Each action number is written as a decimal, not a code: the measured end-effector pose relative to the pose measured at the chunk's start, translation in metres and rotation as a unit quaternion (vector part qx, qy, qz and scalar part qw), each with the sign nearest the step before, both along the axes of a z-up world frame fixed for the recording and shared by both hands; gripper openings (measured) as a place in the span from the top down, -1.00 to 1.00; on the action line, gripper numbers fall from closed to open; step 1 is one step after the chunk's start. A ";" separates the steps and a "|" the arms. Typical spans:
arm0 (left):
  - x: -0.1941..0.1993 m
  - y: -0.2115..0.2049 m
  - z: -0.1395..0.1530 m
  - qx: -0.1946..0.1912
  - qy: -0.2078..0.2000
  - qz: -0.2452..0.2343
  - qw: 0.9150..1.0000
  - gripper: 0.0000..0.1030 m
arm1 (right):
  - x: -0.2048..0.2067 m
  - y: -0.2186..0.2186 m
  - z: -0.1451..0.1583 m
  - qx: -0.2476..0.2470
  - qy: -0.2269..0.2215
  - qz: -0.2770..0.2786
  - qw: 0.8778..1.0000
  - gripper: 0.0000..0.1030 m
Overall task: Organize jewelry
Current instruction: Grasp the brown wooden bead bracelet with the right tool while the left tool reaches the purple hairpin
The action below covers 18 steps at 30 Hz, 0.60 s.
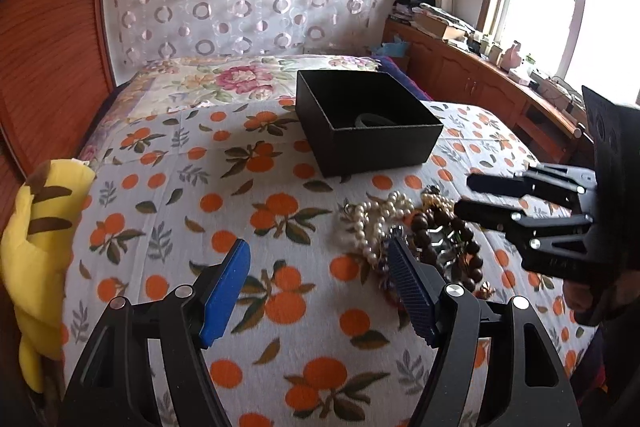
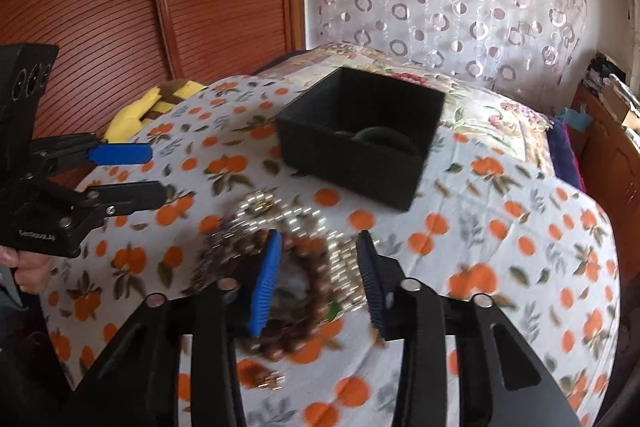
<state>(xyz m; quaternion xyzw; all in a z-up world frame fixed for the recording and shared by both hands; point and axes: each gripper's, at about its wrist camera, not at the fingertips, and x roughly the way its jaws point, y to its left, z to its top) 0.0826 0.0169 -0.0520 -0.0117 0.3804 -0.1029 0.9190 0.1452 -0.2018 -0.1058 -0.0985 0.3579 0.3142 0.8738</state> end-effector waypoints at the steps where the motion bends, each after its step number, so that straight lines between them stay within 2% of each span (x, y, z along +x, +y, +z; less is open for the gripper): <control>1: -0.003 0.000 0.000 0.001 -0.002 0.000 1.000 -0.32 | -0.003 0.002 0.000 0.004 0.003 0.003 1.000 0.29; 8: -0.020 0.005 -0.001 -0.002 -0.007 0.006 1.000 -0.32 | -0.025 0.027 -0.010 0.016 0.023 0.028 0.999 0.43; 13: -0.025 0.005 -0.001 -0.005 -0.007 0.005 1.000 -0.32 | -0.026 0.042 -0.016 -0.013 0.018 0.025 0.999 0.48; 16: -0.024 0.003 -0.004 -0.005 -0.003 0.001 1.000 -0.32 | -0.024 0.044 -0.021 -0.025 0.019 0.025 0.999 0.67; 18: -0.023 0.002 -0.006 -0.006 -0.001 -0.001 1.000 -0.32 | -0.025 0.044 -0.025 -0.031 0.017 0.025 0.999 0.71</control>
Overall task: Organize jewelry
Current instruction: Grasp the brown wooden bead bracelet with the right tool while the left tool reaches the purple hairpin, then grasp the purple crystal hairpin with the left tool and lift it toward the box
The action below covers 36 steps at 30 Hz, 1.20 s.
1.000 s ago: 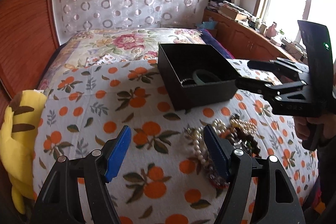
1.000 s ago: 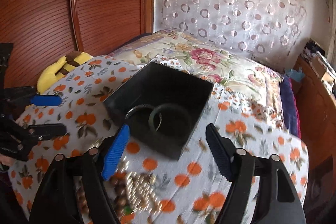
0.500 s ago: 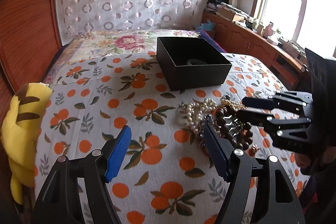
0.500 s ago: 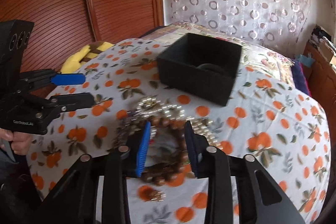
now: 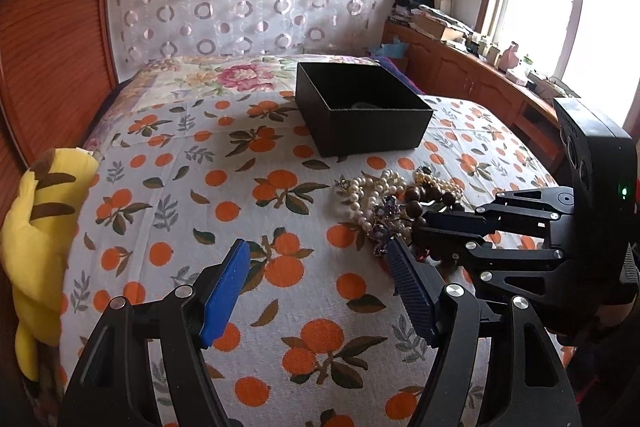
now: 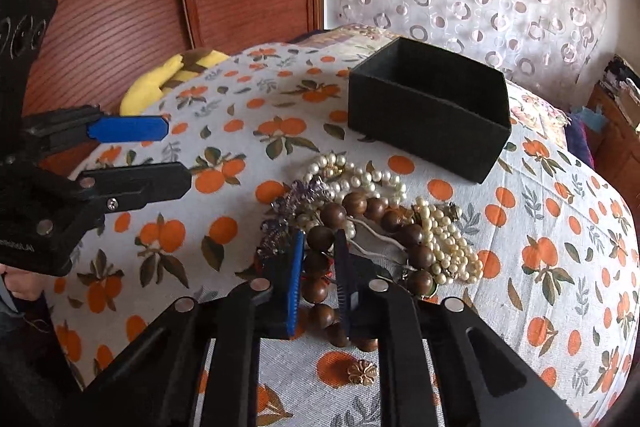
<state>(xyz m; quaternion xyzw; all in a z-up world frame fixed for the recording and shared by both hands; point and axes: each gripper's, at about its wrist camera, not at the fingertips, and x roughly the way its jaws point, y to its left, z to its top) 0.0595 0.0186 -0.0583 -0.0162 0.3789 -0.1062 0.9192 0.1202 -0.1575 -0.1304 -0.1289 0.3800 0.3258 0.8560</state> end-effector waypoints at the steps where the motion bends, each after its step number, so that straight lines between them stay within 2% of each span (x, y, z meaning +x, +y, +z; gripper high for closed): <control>1: 0.001 -0.001 -0.001 0.000 0.001 -0.002 1.000 -0.32 | 0.001 -0.001 0.000 0.000 -0.001 -0.002 1.000 0.71; 4: 0.004 -0.006 -0.006 0.001 0.005 -0.005 1.000 -0.32 | 0.001 -0.012 0.007 0.008 -0.006 -0.016 1.000 0.71; 8: 0.012 -0.017 -0.010 0.005 0.010 -0.016 1.000 -0.32 | -0.002 -0.038 0.031 0.021 -0.035 -0.040 0.998 0.71; 14: 0.028 -0.032 -0.014 -0.010 0.023 -0.043 0.999 -0.30 | -0.003 -0.074 0.058 0.027 -0.072 -0.079 0.994 0.71; 17: 0.037 -0.041 -0.018 -0.007 0.033 -0.053 0.998 -0.07 | -0.001 -0.089 0.062 0.026 -0.077 -0.096 0.992 0.71; 27: 0.061 -0.048 -0.028 -0.030 0.054 -0.065 0.996 0.27 | -0.002 -0.112 0.058 0.026 -0.074 -0.117 0.990 0.71; 30: 0.061 -0.045 -0.029 -0.041 0.055 -0.066 0.995 0.34 | -0.003 -0.112 0.054 0.027 -0.071 -0.116 0.990 0.71; 34: 0.055 -0.044 -0.027 -0.042 0.049 -0.069 0.996 0.62 | -0.003 -0.111 0.052 0.029 -0.069 -0.116 0.990 0.71; 36: 0.053 -0.043 -0.025 -0.041 0.046 -0.067 0.996 0.63 | -0.003 -0.111 0.050 0.030 -0.067 -0.116 0.991 0.71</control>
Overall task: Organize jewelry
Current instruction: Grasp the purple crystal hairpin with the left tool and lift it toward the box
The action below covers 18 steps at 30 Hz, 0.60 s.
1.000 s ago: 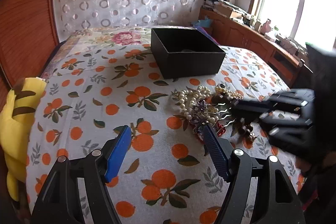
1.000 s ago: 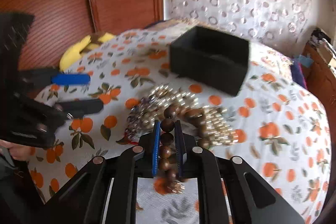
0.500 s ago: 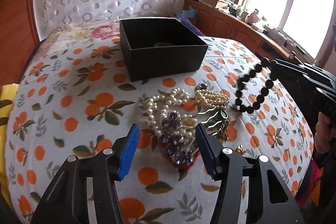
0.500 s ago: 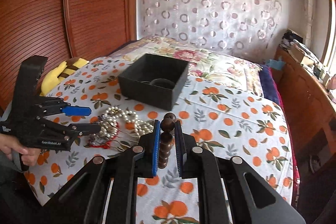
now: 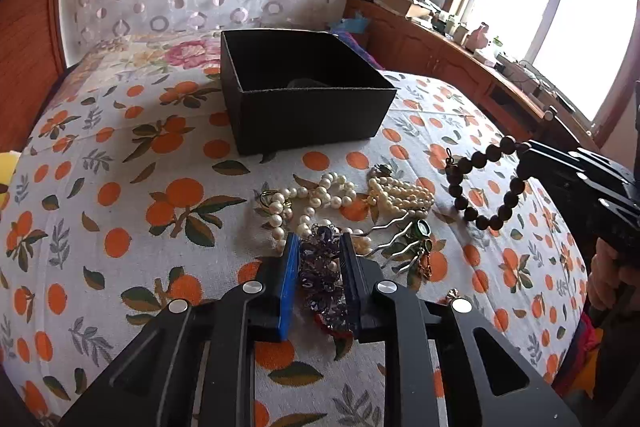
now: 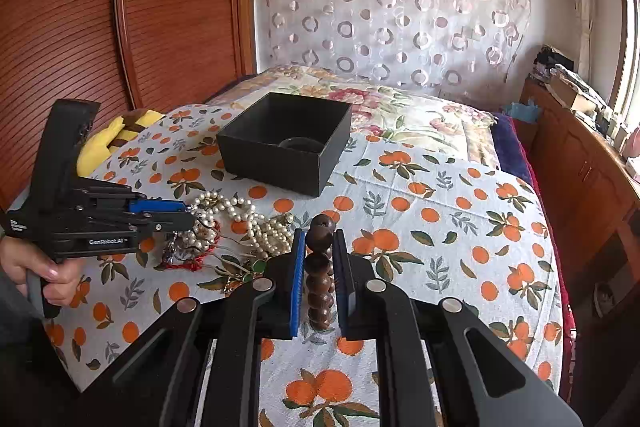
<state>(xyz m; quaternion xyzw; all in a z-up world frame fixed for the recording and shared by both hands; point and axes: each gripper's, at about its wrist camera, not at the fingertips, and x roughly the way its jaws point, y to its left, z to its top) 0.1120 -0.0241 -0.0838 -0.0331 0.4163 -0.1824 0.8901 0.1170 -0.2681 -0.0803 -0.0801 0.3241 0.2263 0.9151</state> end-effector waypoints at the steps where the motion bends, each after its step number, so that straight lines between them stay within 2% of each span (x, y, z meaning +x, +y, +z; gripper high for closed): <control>1: -0.001 0.000 0.001 0.002 -0.003 0.001 1.000 0.63 | 0.000 0.001 0.000 0.000 0.000 0.000 1.000 0.71; 12: -0.018 0.010 0.038 0.022 -0.061 0.025 0.998 0.64 | 0.001 0.002 0.007 0.005 -0.013 0.000 1.000 0.71; 18: -0.017 0.017 0.051 0.032 -0.079 0.038 0.996 0.64 | 0.000 0.003 0.015 0.007 -0.021 0.001 1.000 0.71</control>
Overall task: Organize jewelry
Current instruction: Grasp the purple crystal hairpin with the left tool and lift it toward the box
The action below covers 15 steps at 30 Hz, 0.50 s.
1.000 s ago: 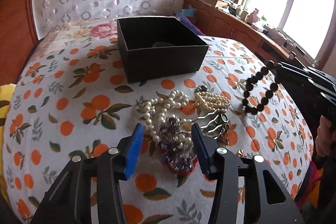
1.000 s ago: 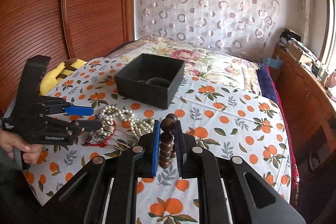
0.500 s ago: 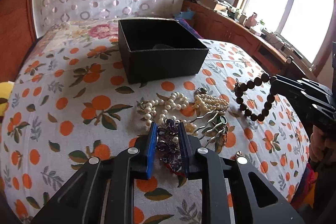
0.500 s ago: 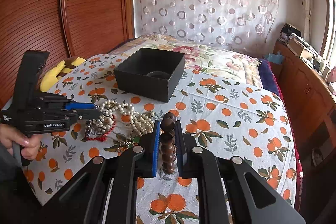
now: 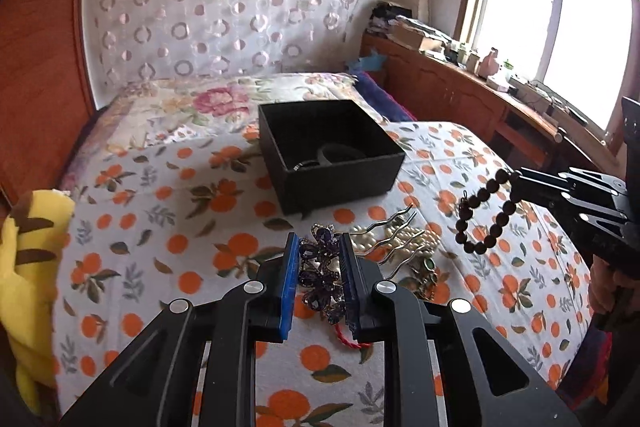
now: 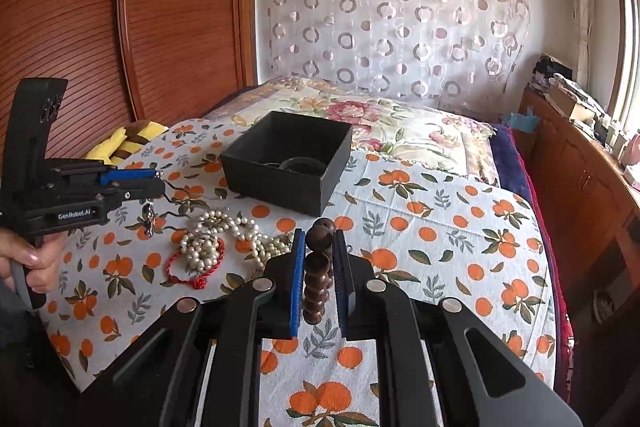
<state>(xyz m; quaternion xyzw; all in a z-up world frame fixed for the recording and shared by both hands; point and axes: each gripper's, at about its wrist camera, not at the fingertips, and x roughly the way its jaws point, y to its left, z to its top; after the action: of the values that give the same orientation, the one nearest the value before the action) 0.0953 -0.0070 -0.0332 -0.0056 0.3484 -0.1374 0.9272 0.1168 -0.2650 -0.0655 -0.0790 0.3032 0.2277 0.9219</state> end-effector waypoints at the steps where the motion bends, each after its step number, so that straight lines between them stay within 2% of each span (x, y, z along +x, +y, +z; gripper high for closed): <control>1: 0.001 0.001 0.001 0.000 0.000 0.001 1.000 0.64 | 0.000 0.000 0.001 0.000 -0.001 0.000 1.000 0.71; 7: 0.008 0.006 0.006 0.004 -0.004 0.007 1.000 0.64 | 0.004 0.006 0.011 -0.002 -0.011 0.007 1.000 0.71; 15: 0.030 0.002 0.023 0.012 -0.020 0.007 1.000 0.64 | 0.022 0.017 0.045 -0.001 -0.048 0.025 0.999 0.71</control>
<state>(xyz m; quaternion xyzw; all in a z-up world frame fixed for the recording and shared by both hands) 0.1258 -0.0046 -0.0106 0.0059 0.3314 -0.1263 0.9350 0.1387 -0.2484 -0.0210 -0.0987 0.2570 0.2461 0.9293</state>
